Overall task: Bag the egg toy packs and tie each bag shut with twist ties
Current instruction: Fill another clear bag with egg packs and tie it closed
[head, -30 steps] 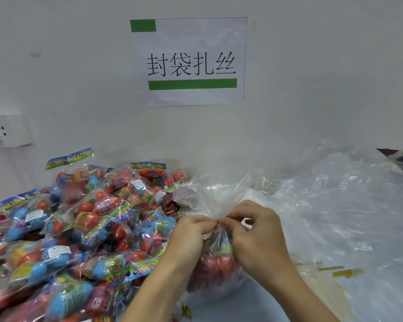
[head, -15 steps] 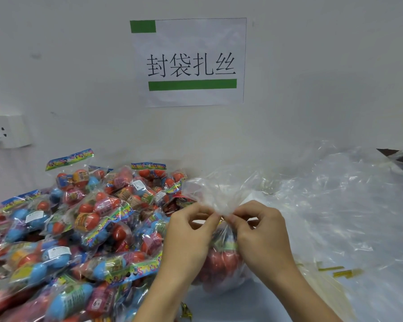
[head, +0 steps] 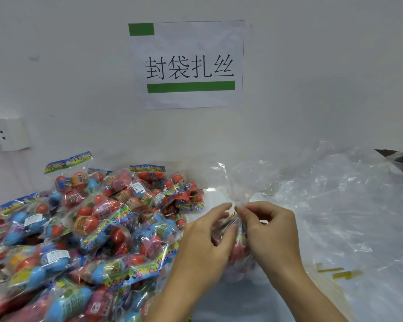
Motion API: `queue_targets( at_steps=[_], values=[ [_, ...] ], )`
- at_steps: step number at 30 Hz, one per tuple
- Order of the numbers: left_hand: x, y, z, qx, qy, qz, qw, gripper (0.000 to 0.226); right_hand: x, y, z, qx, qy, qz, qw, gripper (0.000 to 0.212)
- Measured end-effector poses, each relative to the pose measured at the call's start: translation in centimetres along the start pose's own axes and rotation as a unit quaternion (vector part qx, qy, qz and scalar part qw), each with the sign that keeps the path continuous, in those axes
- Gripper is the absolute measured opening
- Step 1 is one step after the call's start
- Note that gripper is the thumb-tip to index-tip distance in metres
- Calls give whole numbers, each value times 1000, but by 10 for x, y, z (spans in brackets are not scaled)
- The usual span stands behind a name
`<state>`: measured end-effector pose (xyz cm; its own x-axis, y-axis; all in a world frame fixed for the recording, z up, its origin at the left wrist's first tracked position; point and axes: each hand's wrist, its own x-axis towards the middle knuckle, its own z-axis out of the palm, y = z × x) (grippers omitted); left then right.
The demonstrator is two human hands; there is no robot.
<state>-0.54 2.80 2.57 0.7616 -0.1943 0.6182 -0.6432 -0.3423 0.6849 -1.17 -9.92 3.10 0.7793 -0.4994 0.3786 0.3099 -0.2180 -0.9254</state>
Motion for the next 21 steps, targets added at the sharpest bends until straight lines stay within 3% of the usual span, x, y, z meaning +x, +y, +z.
queue_targets(
  at_steps=[12, 18, 21],
  values=[
    [1, 4, 4, 4, -15, 27, 1000, 18, 0, 4, -1, -2, 13, 29, 999, 19],
    [-2, 6, 3, 6, -16, -7, 1000, 17, 3, 3, -6, 11, 5, 30, 999, 19],
    [-1, 7, 3, -17, 33, -81, 996, 20, 8, -1, -10, 44, 2, 26, 999, 23]
  ],
)
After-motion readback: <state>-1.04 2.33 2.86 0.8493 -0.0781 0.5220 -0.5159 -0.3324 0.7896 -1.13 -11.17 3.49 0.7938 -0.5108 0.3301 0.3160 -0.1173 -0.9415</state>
